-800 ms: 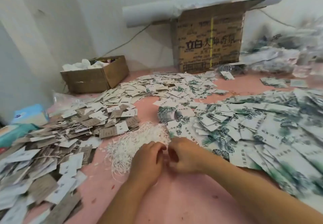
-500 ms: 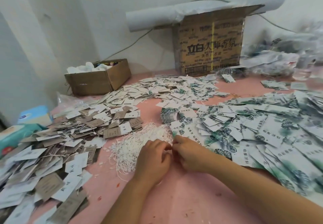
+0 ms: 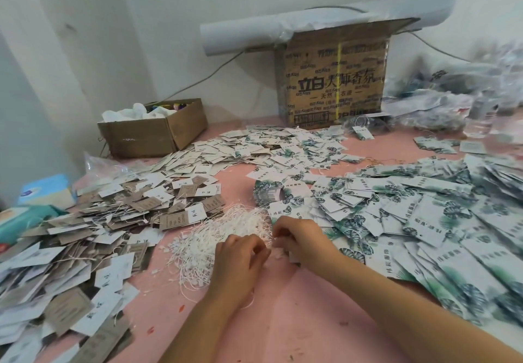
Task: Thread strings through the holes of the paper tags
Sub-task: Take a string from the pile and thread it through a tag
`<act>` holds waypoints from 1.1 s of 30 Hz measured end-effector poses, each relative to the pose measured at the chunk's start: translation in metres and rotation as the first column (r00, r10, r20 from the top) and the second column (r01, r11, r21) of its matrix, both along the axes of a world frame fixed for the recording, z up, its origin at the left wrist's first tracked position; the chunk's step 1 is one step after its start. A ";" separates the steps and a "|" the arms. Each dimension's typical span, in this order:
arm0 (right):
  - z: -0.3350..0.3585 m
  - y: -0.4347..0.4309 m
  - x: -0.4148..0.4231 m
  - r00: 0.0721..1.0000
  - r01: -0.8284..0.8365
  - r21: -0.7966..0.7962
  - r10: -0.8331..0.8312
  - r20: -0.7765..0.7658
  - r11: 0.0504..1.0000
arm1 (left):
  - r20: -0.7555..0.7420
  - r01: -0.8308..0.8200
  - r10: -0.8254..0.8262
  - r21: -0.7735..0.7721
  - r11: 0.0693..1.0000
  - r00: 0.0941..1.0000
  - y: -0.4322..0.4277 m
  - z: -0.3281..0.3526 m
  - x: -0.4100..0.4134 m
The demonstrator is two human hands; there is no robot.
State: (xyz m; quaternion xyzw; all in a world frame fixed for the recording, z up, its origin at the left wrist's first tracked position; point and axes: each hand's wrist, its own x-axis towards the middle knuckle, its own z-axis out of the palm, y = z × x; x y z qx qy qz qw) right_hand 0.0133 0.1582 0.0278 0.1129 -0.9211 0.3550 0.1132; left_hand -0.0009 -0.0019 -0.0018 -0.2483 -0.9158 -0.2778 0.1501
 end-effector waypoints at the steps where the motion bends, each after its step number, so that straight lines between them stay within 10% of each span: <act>1: 0.001 0.002 -0.001 1.000 0.000 -0.016 0.000 -0.001 1.000 | -0.005 -0.005 0.005 0.001 1.000 1.000 0.000 0.000 0.000; 12: -0.002 0.002 -0.003 0.999 -0.017 -0.163 0.009 -0.051 0.986 | -0.051 0.028 -0.027 0.027 0.999 0.998 0.003 0.002 -0.002; 23: 0.020 0.027 -0.008 0.987 0.153 0.053 -0.151 -0.054 0.987 | -0.013 0.025 -0.023 0.165 0.986 1.000 0.007 0.002 0.003; 33: 0.027 0.025 -0.003 0.963 -0.001 -0.514 0.139 0.230 0.858 | -0.033 -0.074 0.089 0.324 0.943 0.995 0.008 0.009 0.008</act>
